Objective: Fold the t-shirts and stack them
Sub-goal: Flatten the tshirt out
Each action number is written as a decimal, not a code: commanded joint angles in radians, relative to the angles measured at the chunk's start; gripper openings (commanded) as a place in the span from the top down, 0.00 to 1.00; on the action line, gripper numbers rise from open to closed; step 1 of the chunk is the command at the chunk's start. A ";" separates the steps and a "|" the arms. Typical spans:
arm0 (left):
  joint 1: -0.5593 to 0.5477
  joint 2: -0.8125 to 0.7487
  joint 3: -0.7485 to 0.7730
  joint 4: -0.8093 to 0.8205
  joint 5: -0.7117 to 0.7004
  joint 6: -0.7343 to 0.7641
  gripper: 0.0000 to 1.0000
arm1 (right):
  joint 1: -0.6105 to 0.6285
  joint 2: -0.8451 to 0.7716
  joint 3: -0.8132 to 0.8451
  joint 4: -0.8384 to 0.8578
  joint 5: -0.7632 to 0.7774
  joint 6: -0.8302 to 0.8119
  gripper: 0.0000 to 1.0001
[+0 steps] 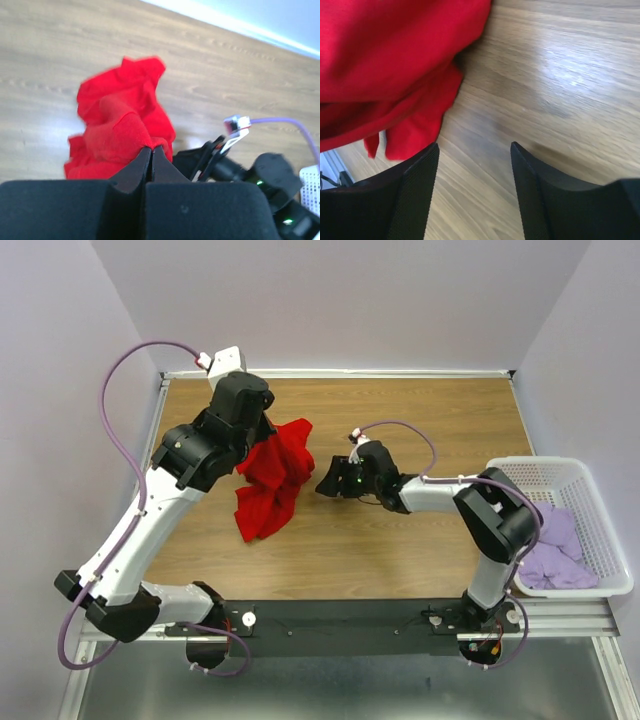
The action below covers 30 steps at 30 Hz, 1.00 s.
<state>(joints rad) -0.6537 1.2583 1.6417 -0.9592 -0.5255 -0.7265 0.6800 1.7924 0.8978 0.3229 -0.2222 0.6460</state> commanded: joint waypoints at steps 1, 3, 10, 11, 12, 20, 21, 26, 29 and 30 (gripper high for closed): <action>0.017 0.045 0.116 0.011 -0.047 0.076 1.00 | 0.021 0.053 0.013 0.159 -0.057 0.032 0.32; 0.026 0.073 0.177 0.028 -0.042 0.108 1.00 | 0.036 0.082 0.030 0.180 -0.060 0.040 0.30; 0.055 0.151 0.320 0.062 -0.030 0.174 1.00 | 0.113 0.137 0.036 0.263 -0.060 0.089 0.21; 0.065 0.162 0.331 0.066 -0.028 0.180 1.00 | 0.122 0.146 0.033 0.281 -0.057 0.095 0.20; 0.068 0.167 0.354 0.073 -0.025 0.183 1.00 | 0.130 0.150 0.030 0.294 -0.052 0.101 0.20; 0.083 0.207 0.455 0.082 -0.004 0.213 1.00 | 0.182 0.206 0.058 0.387 -0.025 0.135 0.11; 0.085 0.208 0.458 0.085 0.004 0.213 1.00 | 0.190 0.212 0.067 0.387 -0.020 0.127 0.11; 0.085 0.210 0.478 0.093 0.033 0.214 1.00 | 0.197 0.269 0.128 0.389 0.013 0.101 0.11; 0.086 0.205 0.492 0.088 0.038 0.216 1.00 | 0.199 0.310 0.202 0.387 0.001 0.086 0.11; 0.088 0.204 0.495 0.088 0.038 0.219 1.00 | 0.199 0.323 0.220 0.387 -0.005 0.086 0.11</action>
<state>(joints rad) -0.5751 1.4700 2.0998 -0.9070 -0.5064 -0.5228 0.8711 2.0560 1.0359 0.6670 -0.2497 0.7597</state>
